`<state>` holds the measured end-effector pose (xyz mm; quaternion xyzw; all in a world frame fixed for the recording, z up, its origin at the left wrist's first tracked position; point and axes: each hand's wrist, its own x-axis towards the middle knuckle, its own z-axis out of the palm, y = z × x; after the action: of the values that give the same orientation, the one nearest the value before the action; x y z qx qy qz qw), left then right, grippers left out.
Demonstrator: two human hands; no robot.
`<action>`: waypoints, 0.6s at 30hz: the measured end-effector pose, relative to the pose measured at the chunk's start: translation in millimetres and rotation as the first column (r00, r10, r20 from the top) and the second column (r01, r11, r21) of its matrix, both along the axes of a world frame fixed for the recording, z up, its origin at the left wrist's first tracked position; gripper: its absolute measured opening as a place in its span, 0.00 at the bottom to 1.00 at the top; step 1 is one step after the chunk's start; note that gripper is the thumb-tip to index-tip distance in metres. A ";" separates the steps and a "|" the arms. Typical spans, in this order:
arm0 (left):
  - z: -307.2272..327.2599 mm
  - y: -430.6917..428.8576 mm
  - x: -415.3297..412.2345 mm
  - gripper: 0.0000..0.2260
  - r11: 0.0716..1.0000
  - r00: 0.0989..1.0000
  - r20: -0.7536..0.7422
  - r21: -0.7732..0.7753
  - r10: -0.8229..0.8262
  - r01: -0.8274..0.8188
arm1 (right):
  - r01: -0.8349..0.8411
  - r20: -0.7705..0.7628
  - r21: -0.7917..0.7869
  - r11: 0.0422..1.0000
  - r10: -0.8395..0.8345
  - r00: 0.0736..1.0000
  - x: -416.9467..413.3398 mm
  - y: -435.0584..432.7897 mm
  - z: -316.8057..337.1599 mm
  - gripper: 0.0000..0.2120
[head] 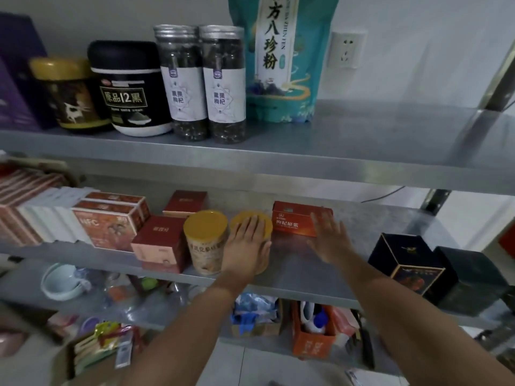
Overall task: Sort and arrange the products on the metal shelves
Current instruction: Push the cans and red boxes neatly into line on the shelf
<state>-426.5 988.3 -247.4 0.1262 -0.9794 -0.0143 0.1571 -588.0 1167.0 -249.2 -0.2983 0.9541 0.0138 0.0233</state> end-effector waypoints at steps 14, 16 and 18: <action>6.5 3.3 2.5 0.23 0.997 0.992 -0.128 -0.083 -0.018 0.007 | 0.025 -0.078 0.047 0.999 -0.021 0.997 -39.6 -11.8 -8.6 0.35; 6.8 3.2 2.5 0.23 0.997 0.992 -0.125 -0.081 -0.016 0.006 | 0.035 -0.085 0.019 0.999 -0.033 0.996 -41.8 -11.8 -9.2 0.33; 7.9 3.9 3.1 0.23 0.998 0.994 -0.112 -0.066 -0.007 0.000 | 0.055 -0.116 0.015 0.998 -0.053 0.992 -41.8 -10.9 -7.1 0.35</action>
<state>-423.4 992.2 -239.5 0.1183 -0.9691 0.0107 0.2160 -629.8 1156.1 -256.3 -0.2710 0.9613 0.0391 -0.0288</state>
